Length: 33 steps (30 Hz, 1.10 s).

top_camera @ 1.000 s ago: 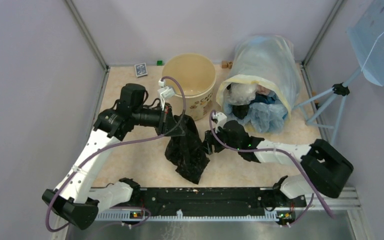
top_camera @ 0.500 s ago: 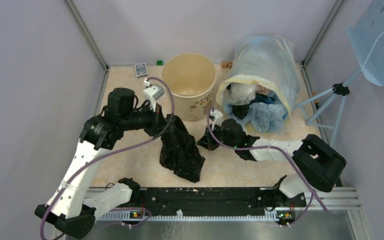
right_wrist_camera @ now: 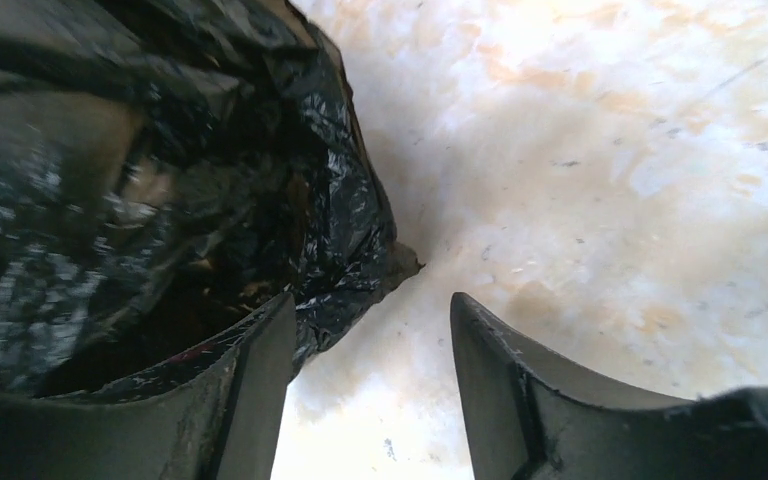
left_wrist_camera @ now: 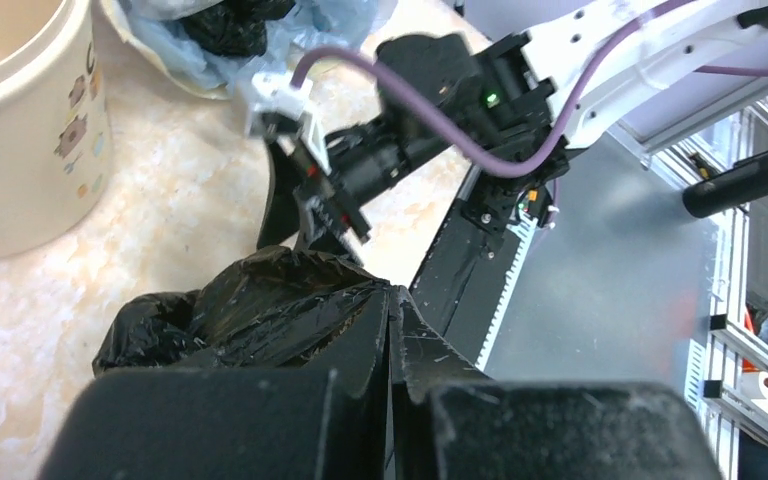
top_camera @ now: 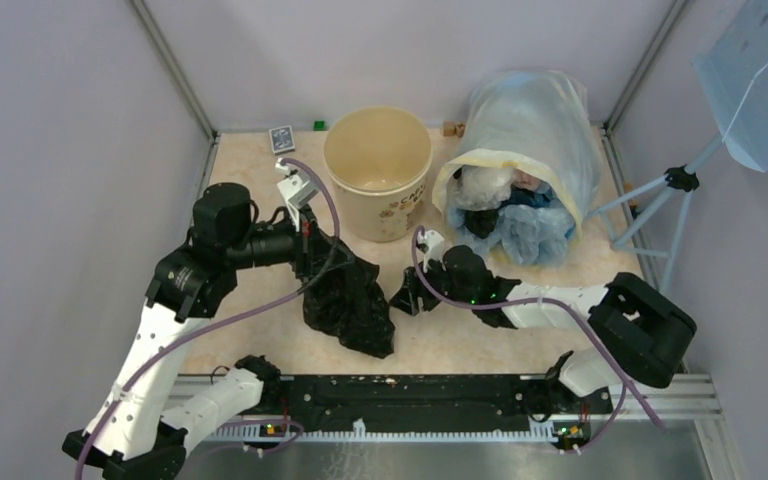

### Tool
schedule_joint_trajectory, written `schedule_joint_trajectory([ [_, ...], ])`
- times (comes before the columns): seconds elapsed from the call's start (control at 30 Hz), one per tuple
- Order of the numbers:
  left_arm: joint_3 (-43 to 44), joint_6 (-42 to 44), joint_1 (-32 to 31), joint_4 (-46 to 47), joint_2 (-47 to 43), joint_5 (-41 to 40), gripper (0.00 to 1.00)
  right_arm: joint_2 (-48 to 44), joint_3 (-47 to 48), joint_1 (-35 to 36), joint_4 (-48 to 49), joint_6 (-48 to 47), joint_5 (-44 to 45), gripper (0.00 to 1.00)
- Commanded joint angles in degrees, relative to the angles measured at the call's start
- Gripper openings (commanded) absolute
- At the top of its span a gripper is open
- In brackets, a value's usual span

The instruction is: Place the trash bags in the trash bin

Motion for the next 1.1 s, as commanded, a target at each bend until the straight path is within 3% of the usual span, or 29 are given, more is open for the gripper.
schedule_joint_trajectory([
  [0.0, 0.43, -2.57, -0.19, 8.34, -1.20, 6.54, 0.00, 3.83, 1.63, 2.61, 6.15, -2.06, -3.62, 0.60],
  [0.17, 0.06, -6.24, -0.19, 14.30, -1.92, 10.59, 0.00, 8.60, 4.50, 4.95, 11.57, -1.48, -7.93, 0.66],
  [0.33, -1.68, -11.71, -0.19, 22.48, -3.29, 14.97, 0.00, 10.65, 4.37, 5.01, 22.44, 4.52, -12.28, 0.65],
  [0.37, -1.91, -12.18, -0.19, 23.25, -3.40, 15.23, 0.00, 10.64, 4.57, 4.96, 23.08, 5.43, -12.49, 0.57],
  [0.47, -0.48, -10.25, -0.18, 19.23, -2.91, 11.96, 0.00, 8.96, 3.88, 3.73, 23.84, 8.09, -11.37, 0.11],
  [0.5, 0.67, -8.61, -0.18, 15.98, -2.62, 7.71, 0.00, 7.63, 2.82, 2.52, 23.92, 9.02, -10.66, 0.00],
  [0.53, 1.64, -6.79, -0.15, 12.73, -2.36, 4.16, 0.00, 5.96, 1.89, 1.39, 22.59, 9.93, -8.47, 0.00],
  [0.63, 4.14, -2.92, -0.18, 4.28, -1.21, -7.01, 0.00, -1.43, -0.02, -1.53, 10.87, 8.98, -0.61, 0.00],
  [0.8, 1.43, -1.46, -0.13, -1.63, -0.30, -16.50, 0.00, -17.44, 1.71, -1.76, -18.03, 3.77, 25.03, 0.00],
  [0.97, -3.86, 0.03, -0.14, -6.54, 3.16, -26.63, 0.00, -26.94, 4.28, -1.80, -34.47, 5.37, 46.56, 0.00],
  [1.0, -6.98, 0.23, -0.19, -8.90, 4.90, -35.12, 0.00, -28.12, 6.09, -1.89, -40.39, 8.35, 53.80, 0.00],
  [1.07, -9.53, -0.78, -0.19, -9.32, 6.03, -42.06, 0.00, -28.03, 7.90, -1.85, -45.97, 11.93, 59.44, 0.00],
])
